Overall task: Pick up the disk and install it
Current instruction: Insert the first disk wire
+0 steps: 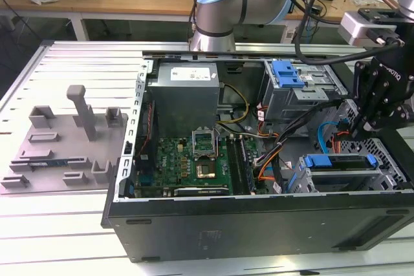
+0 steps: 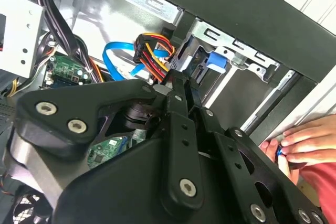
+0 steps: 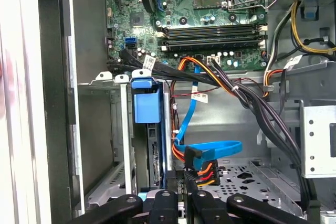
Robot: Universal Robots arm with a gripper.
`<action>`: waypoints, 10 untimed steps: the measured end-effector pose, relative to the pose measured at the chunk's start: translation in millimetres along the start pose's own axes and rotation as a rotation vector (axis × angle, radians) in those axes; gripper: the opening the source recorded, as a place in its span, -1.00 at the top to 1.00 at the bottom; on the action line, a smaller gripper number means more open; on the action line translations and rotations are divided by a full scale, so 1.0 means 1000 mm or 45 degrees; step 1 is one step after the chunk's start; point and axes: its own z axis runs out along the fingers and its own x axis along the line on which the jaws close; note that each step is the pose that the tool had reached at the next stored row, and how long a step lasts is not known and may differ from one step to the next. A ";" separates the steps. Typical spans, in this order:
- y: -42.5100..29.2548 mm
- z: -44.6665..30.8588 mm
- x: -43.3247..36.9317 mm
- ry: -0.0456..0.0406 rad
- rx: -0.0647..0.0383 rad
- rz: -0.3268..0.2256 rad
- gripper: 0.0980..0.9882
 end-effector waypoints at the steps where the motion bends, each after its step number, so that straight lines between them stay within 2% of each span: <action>1: 0.0000 0.0001 0.0009 0.000 0.000 0.000 0.84; 10: -0.0002 0.0004 0.0043 0.000 -0.001 0.017 0.84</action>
